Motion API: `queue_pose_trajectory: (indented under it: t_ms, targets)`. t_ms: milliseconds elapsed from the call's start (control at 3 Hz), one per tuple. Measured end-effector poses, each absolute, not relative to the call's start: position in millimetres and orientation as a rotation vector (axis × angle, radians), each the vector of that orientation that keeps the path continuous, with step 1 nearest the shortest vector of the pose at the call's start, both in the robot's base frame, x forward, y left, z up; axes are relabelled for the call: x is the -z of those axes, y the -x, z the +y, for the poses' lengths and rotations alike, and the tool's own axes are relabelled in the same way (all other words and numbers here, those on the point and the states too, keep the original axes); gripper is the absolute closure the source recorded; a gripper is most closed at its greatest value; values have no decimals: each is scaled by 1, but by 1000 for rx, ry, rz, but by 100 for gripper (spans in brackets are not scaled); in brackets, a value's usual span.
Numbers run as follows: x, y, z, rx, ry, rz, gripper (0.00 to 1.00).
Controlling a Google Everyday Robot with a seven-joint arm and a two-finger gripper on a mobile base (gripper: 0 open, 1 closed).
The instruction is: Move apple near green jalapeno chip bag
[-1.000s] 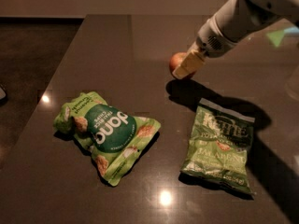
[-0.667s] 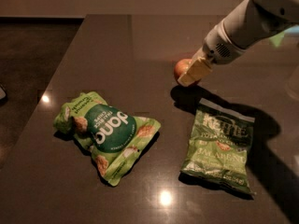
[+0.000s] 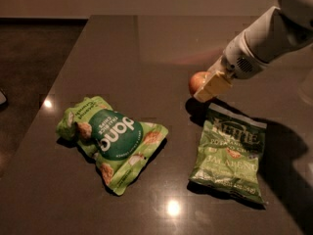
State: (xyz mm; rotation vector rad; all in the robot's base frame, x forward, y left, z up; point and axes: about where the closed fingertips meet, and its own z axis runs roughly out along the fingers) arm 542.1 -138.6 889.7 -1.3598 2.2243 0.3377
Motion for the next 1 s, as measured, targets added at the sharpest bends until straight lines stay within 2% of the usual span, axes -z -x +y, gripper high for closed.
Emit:
queue_pose_trajectory:
  t_ms: [1000]
  targets:
    - [-868,-542,-153,-288,1311,2240,100]
